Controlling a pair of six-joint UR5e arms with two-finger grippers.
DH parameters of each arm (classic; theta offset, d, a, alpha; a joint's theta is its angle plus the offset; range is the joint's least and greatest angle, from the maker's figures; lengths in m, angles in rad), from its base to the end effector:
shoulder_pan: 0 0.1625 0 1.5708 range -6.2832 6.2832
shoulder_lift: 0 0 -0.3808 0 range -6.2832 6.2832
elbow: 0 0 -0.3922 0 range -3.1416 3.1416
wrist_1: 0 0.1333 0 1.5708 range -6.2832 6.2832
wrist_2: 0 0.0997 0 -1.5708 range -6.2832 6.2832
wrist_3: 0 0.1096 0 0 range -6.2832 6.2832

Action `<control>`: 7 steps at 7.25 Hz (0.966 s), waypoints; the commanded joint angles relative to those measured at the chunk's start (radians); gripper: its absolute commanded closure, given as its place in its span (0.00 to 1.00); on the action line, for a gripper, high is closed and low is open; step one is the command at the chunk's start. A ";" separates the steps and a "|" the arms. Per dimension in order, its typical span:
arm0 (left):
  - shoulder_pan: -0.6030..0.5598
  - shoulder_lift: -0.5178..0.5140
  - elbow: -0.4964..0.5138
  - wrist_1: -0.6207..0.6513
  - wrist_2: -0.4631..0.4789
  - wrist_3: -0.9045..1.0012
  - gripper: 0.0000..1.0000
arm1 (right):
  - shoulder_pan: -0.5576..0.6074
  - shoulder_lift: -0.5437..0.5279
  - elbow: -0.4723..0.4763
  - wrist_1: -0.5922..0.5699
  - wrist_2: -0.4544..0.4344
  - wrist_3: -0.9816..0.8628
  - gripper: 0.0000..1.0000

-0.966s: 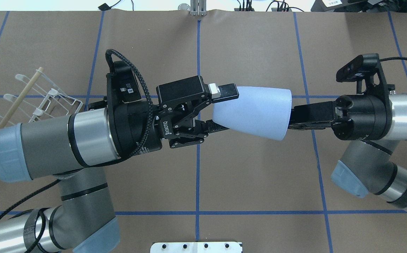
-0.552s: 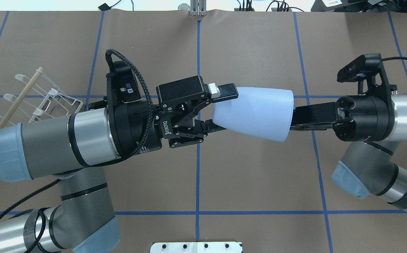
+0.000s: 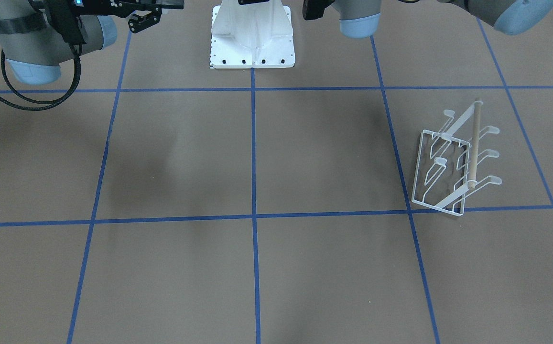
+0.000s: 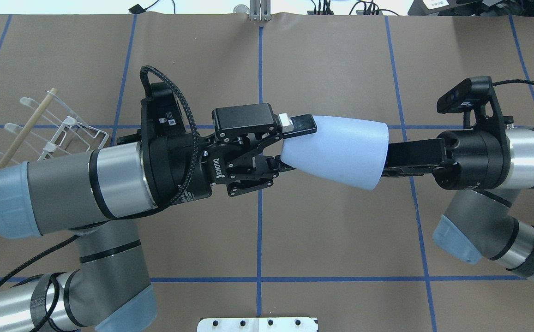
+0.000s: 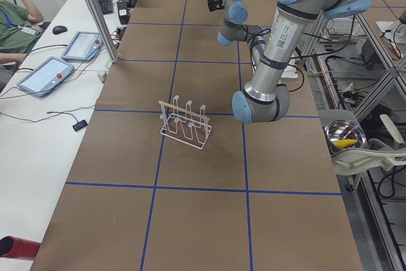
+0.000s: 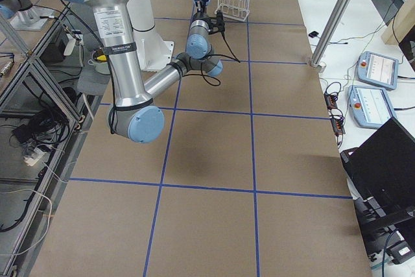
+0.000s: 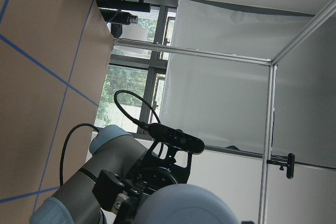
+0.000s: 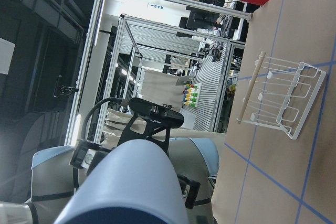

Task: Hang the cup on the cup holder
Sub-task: 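Close the left gripper on the cup's base held by the right gripper, then pull the cup away with the left gripper while the right gripper opens and retracts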

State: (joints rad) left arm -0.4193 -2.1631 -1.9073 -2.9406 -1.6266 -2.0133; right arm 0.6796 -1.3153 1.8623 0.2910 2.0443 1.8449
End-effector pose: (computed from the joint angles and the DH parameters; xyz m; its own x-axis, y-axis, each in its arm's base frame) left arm 0.3709 -0.3046 0.0171 -0.7069 -0.1530 -0.6906 0.0728 0.9554 -0.2862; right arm -0.2762 -0.3303 0.1877 -0.6437 -0.2104 0.7357 -0.1535 0.9774 0.1452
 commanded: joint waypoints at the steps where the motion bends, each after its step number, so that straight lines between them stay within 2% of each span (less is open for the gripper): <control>1: -0.001 0.002 -0.001 0.000 -0.002 -0.007 1.00 | -0.006 0.002 0.008 0.002 0.000 0.058 0.00; 2: -0.009 0.002 -0.001 0.000 -0.001 -0.005 1.00 | 0.001 -0.004 0.006 0.000 0.000 0.059 0.00; 4: -0.106 0.008 0.004 0.009 -0.047 -0.019 1.00 | 0.116 -0.024 -0.055 -0.032 0.005 0.053 0.00; 6: -0.159 0.046 0.002 0.009 -0.051 -0.019 1.00 | 0.194 -0.059 -0.110 -0.029 0.014 0.044 0.00; 7: -0.209 0.063 0.002 0.026 -0.083 -0.016 1.00 | 0.286 -0.065 -0.150 -0.050 0.066 0.027 0.00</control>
State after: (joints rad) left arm -0.5774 -2.1216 -1.9048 -2.9274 -1.6835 -2.0313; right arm 0.8771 -1.3652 1.7547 0.2570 2.0688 1.8867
